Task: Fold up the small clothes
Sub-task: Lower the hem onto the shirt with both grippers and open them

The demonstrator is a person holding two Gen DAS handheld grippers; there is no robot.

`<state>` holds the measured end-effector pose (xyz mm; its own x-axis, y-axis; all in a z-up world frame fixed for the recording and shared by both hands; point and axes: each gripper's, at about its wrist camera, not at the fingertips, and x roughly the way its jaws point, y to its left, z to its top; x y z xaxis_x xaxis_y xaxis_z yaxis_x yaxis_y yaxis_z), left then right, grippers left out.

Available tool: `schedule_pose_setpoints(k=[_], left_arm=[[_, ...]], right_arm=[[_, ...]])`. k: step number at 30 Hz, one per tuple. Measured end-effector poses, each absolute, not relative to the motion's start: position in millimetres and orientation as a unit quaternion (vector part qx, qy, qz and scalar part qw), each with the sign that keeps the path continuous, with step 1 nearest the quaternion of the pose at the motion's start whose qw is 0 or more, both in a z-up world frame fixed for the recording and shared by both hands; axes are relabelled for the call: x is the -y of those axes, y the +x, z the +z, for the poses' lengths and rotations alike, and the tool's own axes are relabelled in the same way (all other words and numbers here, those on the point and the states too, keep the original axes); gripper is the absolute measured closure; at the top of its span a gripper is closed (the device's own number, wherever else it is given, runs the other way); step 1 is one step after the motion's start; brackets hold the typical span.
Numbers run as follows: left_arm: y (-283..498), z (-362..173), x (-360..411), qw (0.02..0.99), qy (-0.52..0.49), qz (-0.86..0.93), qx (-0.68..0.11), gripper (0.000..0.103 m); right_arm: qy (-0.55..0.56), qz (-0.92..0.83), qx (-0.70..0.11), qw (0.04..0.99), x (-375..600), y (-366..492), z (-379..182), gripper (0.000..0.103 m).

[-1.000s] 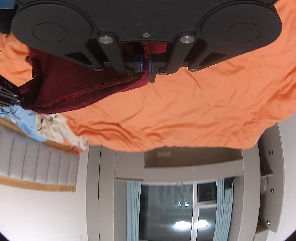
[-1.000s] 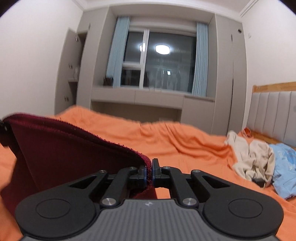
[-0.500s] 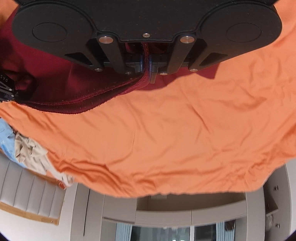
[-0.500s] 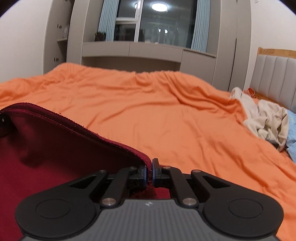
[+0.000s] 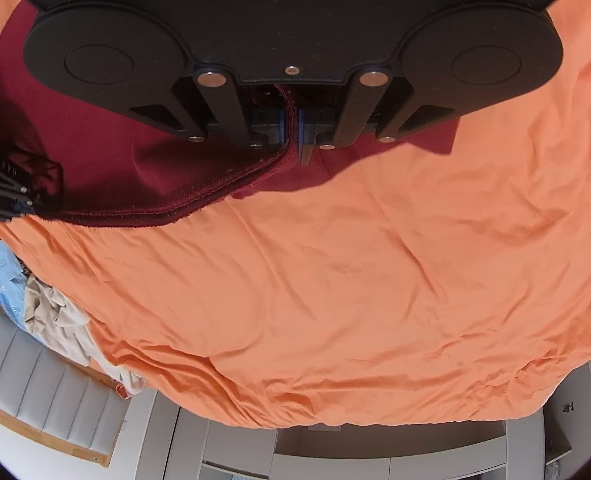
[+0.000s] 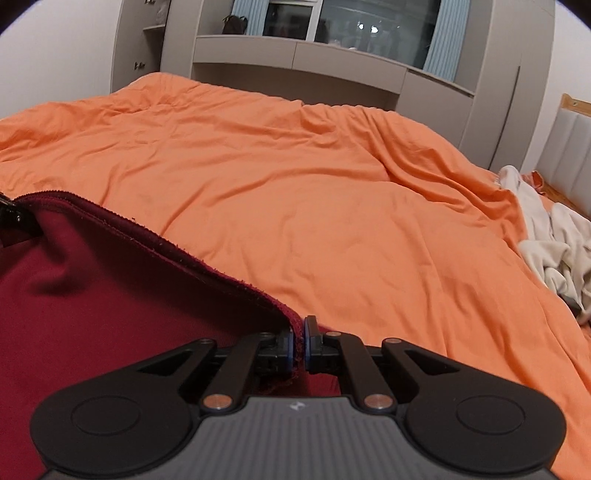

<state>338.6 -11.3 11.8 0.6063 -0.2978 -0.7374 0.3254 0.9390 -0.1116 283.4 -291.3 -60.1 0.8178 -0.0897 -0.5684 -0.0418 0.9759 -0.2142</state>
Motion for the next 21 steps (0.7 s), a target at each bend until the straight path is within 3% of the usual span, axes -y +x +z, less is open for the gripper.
schedule_pose_setpoints(k=[8, 11, 14, 15, 16, 17, 18, 19, 21], left_arm=[[368, 1, 12, 0.878, 0.012, -0.176, -0.446, 0.096], [372, -1, 7, 0.872, -0.006, -0.175, -0.457, 0.091], [372, 0, 6, 0.871, -0.006, -0.172, -0.460, 0.085], [372, 1, 7, 0.870, -0.005, -0.173, -0.461, 0.080], [372, 2, 7, 0.870, -0.005, -0.172, -0.462, 0.070], [371, 4, 7, 0.870, -0.008, -0.173, -0.462, 0.064], [371, 6, 7, 0.871, -0.012, -0.171, -0.460, 0.050], [370, 8, 7, 0.873, -0.013, -0.169, -0.457, 0.038], [365, 13, 7, 0.880, -0.010, -0.162, -0.447, 0.029]], right_arm=[[-0.105, 0.002, -0.333, 0.937, 297, 326, -65, 0.097], [-0.108, 0.005, -0.338, 0.935, 296, 329, -67, 0.097], [-0.106, 0.003, -0.336, 0.936, 298, 328, -65, 0.085], [-0.102, 0.002, -0.336, 0.936, 300, 327, -64, 0.077], [-0.094, 0.003, -0.335, 0.938, 303, 326, -62, 0.056], [-0.086, 0.005, -0.331, 0.940, 306, 324, -60, 0.042], [-0.081, 0.006, -0.328, 0.941, 308, 322, -57, 0.022], [-0.079, 0.004, -0.320, 0.944, 310, 319, -54, 0.016], [-0.080, -0.002, -0.308, 0.948, 314, 312, -46, 0.013]])
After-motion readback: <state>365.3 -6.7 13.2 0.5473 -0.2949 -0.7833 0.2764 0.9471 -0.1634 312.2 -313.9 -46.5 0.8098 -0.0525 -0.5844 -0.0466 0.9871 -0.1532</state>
